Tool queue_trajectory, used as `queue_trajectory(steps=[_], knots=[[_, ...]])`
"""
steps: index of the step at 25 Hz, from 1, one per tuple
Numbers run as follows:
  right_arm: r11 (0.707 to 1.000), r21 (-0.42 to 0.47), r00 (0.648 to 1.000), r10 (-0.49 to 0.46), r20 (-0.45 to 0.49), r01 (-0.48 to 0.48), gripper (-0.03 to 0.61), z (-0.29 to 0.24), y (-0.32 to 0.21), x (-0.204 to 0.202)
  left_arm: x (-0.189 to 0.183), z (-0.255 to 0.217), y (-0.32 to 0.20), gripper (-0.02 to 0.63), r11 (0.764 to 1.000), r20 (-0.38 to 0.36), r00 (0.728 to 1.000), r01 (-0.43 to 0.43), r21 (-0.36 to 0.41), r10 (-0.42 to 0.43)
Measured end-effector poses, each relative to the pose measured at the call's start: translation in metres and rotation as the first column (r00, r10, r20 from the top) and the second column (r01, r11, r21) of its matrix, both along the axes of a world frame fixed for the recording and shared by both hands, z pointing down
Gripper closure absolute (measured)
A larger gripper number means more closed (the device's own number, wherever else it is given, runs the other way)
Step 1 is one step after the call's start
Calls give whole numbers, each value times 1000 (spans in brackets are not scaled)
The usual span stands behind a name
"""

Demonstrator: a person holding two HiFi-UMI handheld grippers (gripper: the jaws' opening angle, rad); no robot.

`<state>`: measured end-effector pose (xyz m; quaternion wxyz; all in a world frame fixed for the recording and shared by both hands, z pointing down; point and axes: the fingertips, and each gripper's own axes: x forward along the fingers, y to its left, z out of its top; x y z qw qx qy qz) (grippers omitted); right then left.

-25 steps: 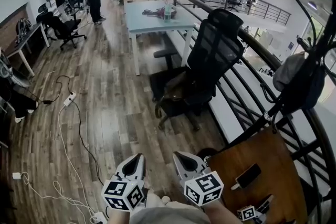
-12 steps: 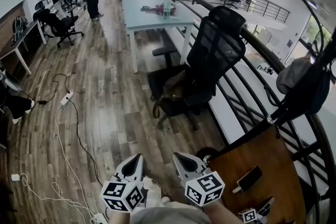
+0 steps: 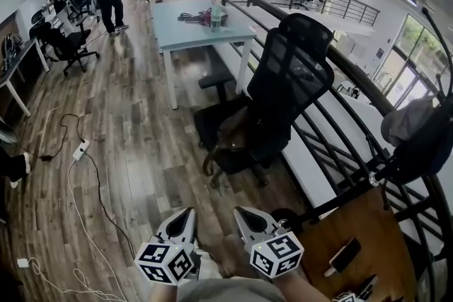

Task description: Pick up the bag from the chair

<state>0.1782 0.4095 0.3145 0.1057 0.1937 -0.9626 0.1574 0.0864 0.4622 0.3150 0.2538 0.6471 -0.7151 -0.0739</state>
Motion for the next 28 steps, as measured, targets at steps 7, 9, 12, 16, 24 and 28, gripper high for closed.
queue_trajectory(steps=[7,9,12,16,24,28], knots=[[997,3,997,75,11,-75,577,-11,-47,-57,-58,-1,-42,611,998,26,998,-65,-22,65],[995,6,995,96,9,-96,577,-12,-59,-75,-77,0,-54,611,996,16,996,-82,-25,82],[992,8,991,129,15,-130,577,-12,-77,-99,-105,3,-70,611,993,14,994,-108,-38,109],[985,5,985,172,20,-172,577,-7,-99,-123,-139,6,-91,611,991,19,992,-126,-46,127],[967,-1,966,255,30,-256,577,0,-135,-149,-187,16,-127,611,987,21,988,-153,-56,155],[954,-11,953,300,25,-300,577,3,-151,-145,-194,24,-142,611,983,13,985,-170,-71,172]])
